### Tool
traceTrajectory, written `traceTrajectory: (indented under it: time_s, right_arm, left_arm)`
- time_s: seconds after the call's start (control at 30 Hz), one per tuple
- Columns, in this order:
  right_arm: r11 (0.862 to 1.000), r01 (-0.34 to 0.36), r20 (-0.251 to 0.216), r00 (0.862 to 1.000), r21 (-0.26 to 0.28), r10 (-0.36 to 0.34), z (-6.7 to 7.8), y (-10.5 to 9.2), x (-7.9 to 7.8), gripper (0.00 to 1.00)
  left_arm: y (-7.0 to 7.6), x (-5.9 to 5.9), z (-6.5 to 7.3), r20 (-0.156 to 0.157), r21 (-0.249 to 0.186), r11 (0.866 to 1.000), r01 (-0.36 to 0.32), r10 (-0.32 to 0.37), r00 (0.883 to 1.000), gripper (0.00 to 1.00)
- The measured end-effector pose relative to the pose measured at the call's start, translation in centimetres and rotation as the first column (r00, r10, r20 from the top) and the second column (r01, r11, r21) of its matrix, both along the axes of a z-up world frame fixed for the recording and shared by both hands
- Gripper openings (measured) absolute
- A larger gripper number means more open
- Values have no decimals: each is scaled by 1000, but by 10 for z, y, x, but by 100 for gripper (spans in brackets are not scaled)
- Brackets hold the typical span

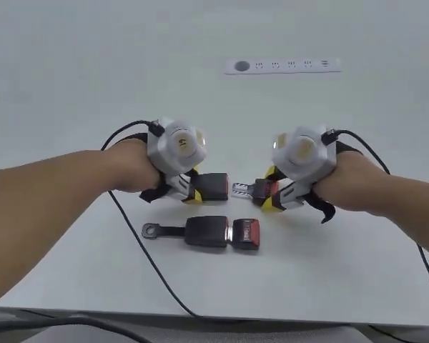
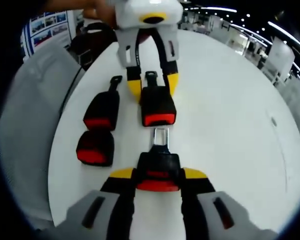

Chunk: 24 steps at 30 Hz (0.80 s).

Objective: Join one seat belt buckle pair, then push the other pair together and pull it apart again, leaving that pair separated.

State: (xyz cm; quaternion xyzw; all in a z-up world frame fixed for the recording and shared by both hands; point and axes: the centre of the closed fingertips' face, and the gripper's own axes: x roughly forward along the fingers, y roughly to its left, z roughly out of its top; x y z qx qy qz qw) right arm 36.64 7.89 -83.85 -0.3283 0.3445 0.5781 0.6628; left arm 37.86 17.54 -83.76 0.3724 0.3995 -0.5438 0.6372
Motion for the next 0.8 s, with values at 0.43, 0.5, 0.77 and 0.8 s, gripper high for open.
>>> traceTrajectory:
  time_s: [0.43, 0.5, 0.77, 0.8]
  right_arm:
    - [999, -42, 16, 999, -7, 42, -3, 14, 6, 35]
    - [1000, -26, 5, 1000, -11, 26, -6, 15, 6, 35]
    - [999, -38, -5, 999, 4, 39, -5, 19, 9, 33]
    - [999, -45, -2, 999, 1, 45, -5, 20, 9, 33]
  left_arm:
    - [-1, 0, -2, -10, 50, 998, 44, -43, 999, 32]
    - [-1, 0, -2, -9, 52, 998, 47, -46, 999, 32]
    - [0, 3, -6, -2, 50, 994, 95, -95, 996, 31]
    - [-1, 4, -6, -3, 54, 994, 97, -97, 995, 31]
